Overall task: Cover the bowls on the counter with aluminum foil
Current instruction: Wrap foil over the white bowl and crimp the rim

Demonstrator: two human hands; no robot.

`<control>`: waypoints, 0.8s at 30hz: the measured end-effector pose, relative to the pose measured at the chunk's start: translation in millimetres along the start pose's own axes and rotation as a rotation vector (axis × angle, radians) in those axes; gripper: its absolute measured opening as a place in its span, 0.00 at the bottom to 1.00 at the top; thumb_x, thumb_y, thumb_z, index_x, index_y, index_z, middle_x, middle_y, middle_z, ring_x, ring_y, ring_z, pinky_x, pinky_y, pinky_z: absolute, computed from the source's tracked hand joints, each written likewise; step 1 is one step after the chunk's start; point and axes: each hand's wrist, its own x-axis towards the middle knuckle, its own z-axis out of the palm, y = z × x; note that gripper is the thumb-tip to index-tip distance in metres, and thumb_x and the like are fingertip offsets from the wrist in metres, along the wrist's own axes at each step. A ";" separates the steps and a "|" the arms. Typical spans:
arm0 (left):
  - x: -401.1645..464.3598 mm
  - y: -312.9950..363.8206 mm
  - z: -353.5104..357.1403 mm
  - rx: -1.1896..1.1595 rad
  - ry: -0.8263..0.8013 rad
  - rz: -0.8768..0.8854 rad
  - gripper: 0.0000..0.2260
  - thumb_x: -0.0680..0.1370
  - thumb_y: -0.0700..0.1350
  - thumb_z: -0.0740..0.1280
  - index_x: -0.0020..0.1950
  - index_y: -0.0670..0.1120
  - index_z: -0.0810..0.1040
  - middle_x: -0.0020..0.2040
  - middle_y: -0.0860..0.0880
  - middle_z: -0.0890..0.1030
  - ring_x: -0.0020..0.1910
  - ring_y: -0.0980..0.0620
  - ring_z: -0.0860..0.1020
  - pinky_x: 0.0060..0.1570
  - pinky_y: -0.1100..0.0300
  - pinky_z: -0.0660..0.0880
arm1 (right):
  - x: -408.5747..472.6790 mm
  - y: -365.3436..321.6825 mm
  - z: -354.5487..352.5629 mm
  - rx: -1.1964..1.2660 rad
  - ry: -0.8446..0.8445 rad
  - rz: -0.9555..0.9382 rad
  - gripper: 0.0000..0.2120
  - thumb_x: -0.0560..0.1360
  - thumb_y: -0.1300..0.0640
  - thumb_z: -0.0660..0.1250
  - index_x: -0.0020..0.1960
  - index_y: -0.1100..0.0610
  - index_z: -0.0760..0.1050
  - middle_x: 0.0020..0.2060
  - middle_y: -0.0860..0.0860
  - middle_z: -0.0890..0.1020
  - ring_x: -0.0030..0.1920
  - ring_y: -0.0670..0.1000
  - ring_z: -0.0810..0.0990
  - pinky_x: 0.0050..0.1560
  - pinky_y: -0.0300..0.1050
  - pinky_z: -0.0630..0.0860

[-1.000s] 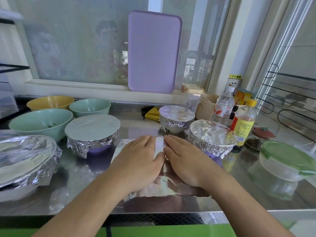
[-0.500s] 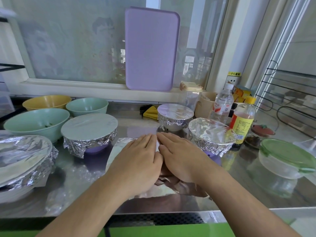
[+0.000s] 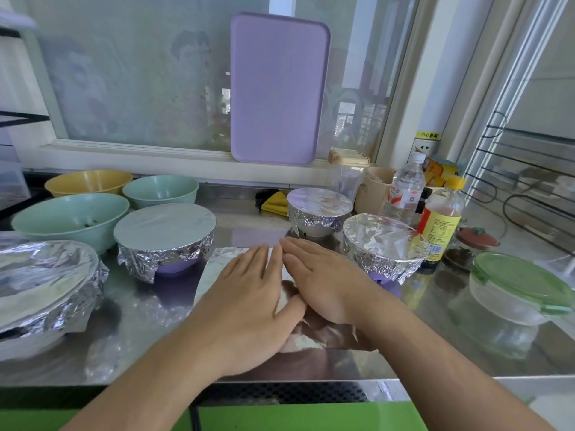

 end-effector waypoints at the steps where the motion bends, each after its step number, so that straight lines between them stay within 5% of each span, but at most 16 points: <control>1: -4.1 0.4 -2.4 0.006 -0.022 -0.002 0.41 0.80 0.71 0.43 0.85 0.48 0.37 0.86 0.51 0.39 0.83 0.57 0.37 0.81 0.57 0.39 | -0.9 -0.5 -2.0 0.017 -0.009 0.014 0.24 0.89 0.54 0.43 0.77 0.62 0.67 0.77 0.56 0.68 0.79 0.56 0.61 0.75 0.51 0.59; 6: -7.0 2.4 -7.9 0.037 -0.088 -0.010 0.59 0.66 0.85 0.39 0.84 0.47 0.33 0.85 0.51 0.34 0.82 0.56 0.32 0.82 0.54 0.39 | -4.7 1.2 -1.9 -0.025 -0.052 -0.017 0.37 0.81 0.46 0.35 0.74 0.64 0.70 0.75 0.61 0.71 0.77 0.62 0.66 0.72 0.61 0.68; 14: -6.7 6.9 -13.3 0.072 -0.140 -0.022 0.62 0.64 0.86 0.43 0.82 0.46 0.30 0.84 0.48 0.33 0.83 0.53 0.33 0.82 0.52 0.39 | -12.5 3.7 -7.5 0.112 -0.045 0.116 0.22 0.89 0.48 0.45 0.74 0.58 0.67 0.76 0.53 0.69 0.78 0.53 0.62 0.77 0.51 0.58; 17: -5.5 6.9 -11.7 0.072 -0.123 -0.010 0.64 0.63 0.87 0.45 0.84 0.46 0.33 0.84 0.49 0.34 0.83 0.53 0.34 0.83 0.51 0.41 | -10.7 -7.1 -8.3 0.087 -0.057 0.111 0.27 0.87 0.44 0.42 0.77 0.55 0.67 0.80 0.52 0.65 0.81 0.52 0.58 0.79 0.53 0.56; 21: -8.8 6.8 -15.3 0.036 -0.103 -0.008 0.65 0.63 0.87 0.52 0.84 0.45 0.34 0.85 0.51 0.37 0.83 0.55 0.37 0.81 0.58 0.39 | -10.8 -13.3 0.6 0.107 0.015 0.063 0.45 0.74 0.35 0.31 0.82 0.53 0.62 0.82 0.50 0.63 0.83 0.52 0.56 0.83 0.56 0.53; 24: -9.3 1.6 -18.8 -0.019 -0.121 -0.018 0.66 0.61 0.87 0.51 0.84 0.45 0.35 0.85 0.52 0.39 0.83 0.58 0.38 0.79 0.61 0.40 | -17.6 -5.1 0.6 0.099 0.029 0.048 0.42 0.77 0.37 0.36 0.78 0.58 0.67 0.79 0.58 0.67 0.81 0.60 0.61 0.80 0.63 0.60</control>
